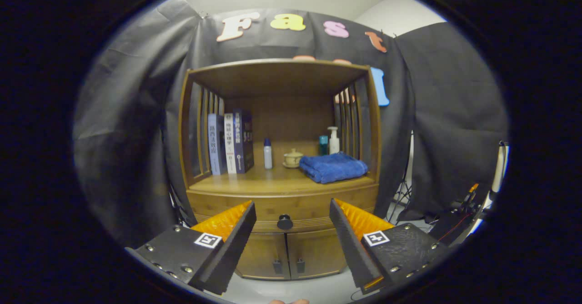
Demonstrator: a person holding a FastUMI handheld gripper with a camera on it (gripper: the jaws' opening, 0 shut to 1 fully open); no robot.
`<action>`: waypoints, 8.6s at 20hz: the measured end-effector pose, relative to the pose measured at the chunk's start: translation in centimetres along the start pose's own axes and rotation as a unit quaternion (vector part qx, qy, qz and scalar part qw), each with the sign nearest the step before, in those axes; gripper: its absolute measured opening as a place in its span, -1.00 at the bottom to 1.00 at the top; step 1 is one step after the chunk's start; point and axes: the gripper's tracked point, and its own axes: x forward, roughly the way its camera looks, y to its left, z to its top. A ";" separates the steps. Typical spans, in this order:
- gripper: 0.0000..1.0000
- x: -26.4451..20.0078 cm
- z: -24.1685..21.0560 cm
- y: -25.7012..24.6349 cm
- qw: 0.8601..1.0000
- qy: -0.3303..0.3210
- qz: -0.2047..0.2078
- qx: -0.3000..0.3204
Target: Pull open the drawer, take out the items inside it, and place them on the countertop above the cabinet.
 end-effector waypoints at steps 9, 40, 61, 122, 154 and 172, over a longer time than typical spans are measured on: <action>0.94 8.6 -6.3 2.8 0.997 0.046 0.057 0.039; -0.35 13.9 -12.1 2.0 0.990 0.122 0.067 -0.005; -0.35 0.4 -13.7 0.4 0.993 0.112 0.019 0.034; -0.76 12.6 -12.8 3.4 0.935 0.353 0.015 -0.045; -0.77 19.9 1.9 3.3 0.985 0.172 0.010 0.033; -0.76 26.1 2.9 2.4 0.985 0.163 0.001 0.055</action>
